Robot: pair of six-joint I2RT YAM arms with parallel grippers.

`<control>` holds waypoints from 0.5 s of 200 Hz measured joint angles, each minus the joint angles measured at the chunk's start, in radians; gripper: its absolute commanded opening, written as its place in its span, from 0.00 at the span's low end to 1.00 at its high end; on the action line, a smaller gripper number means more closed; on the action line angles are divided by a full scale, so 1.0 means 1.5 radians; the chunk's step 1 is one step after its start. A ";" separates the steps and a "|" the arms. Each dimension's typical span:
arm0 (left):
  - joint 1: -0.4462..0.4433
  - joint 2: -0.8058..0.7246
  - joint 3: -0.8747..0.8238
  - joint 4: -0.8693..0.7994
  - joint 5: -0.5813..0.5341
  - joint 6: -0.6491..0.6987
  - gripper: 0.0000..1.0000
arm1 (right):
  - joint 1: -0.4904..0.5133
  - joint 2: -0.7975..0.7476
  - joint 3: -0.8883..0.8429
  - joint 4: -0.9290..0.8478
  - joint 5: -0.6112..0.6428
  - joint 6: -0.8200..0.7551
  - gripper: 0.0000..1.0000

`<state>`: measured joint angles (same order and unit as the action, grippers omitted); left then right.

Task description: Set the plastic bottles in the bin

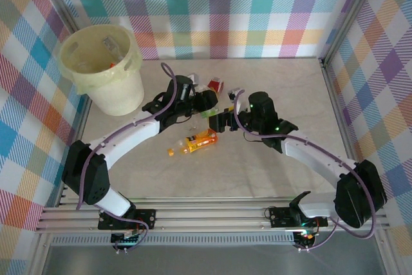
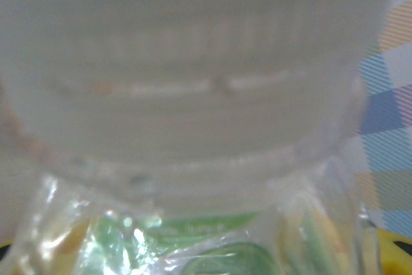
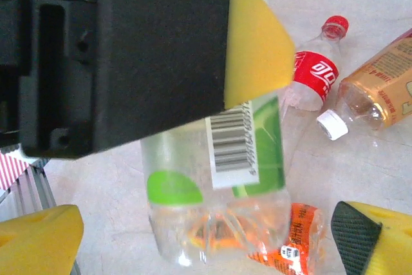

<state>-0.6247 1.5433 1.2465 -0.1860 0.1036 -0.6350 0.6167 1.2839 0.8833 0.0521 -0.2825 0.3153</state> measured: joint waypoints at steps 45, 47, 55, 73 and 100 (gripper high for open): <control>0.023 -0.028 0.099 -0.155 -0.103 0.085 0.57 | 0.000 -0.019 0.013 -0.023 0.073 -0.006 1.00; 0.026 -0.032 0.103 -0.161 -0.109 0.090 0.57 | 0.000 -0.019 0.014 -0.024 0.077 -0.006 1.00; 0.034 -0.043 0.116 -0.181 -0.128 0.105 0.57 | 0.000 -0.019 0.017 -0.024 0.089 -0.005 1.00; 0.058 -0.075 0.133 -0.212 -0.169 0.140 0.57 | 0.000 -0.019 0.020 -0.023 0.110 0.002 1.00; 0.102 -0.125 0.136 -0.240 -0.217 0.195 0.57 | 0.000 -0.016 0.024 -0.018 0.136 0.017 1.00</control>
<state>-0.4713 1.3552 1.4506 -0.5465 -0.2218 -0.3424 0.6167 1.2598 0.9188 0.0250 -0.0784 0.3405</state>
